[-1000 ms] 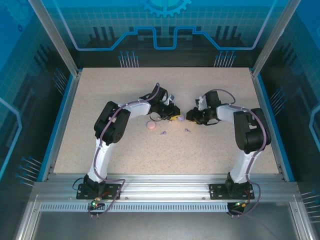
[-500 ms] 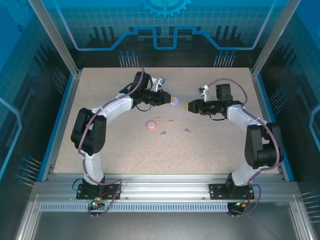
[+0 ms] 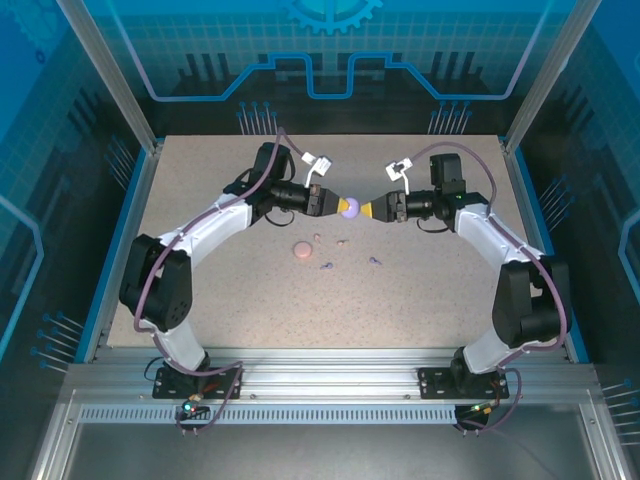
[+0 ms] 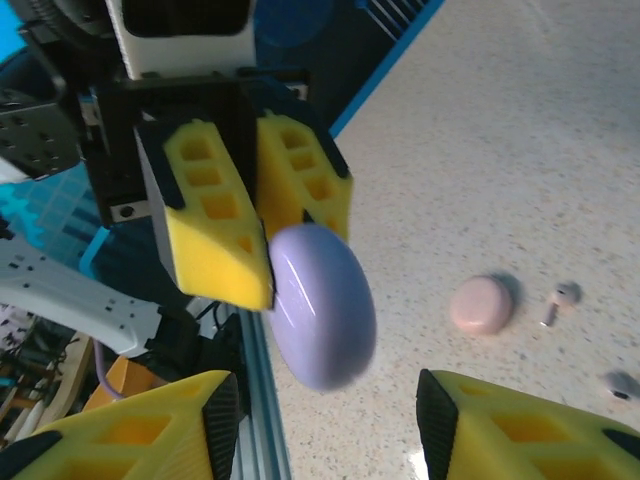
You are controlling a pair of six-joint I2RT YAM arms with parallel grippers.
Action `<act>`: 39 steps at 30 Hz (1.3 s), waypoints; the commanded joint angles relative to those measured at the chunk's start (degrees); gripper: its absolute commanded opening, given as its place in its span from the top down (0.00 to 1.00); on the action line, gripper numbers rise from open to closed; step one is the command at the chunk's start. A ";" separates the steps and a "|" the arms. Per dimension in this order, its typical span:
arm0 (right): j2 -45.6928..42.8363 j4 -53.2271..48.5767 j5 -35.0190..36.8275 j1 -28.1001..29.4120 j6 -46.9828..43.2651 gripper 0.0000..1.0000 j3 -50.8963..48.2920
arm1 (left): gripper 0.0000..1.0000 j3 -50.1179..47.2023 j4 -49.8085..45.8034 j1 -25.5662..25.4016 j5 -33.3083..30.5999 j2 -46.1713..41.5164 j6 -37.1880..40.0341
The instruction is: Insert the wireless bluetooth earbuds into the charging case
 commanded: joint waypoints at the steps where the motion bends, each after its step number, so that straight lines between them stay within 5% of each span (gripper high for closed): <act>1: -0.89 -3.05 -3.90 1.26 -2.86 0.47 2.52 | 0.89 -0.84 1.25 -0.85 3.68 -2.58 3.13; 26: -0.63 -7.11 -5.86 3.61 -6.02 0.75 4.73 | 0.89 -0.06 2.25 -1.85 2.90 -3.04 2.57; 34: -2.42 -2.35 -3.91 2.91 -1.78 0.84 3.46 | 0.51 -1.18 4.53 -1.83 1.67 -3.86 -0.17; 39: -4.09 1.42 -3.77 1.92 1.81 0.85 2.50 | 0.41 -3.80 11.08 -1.42 1.56 -5.78 -5.18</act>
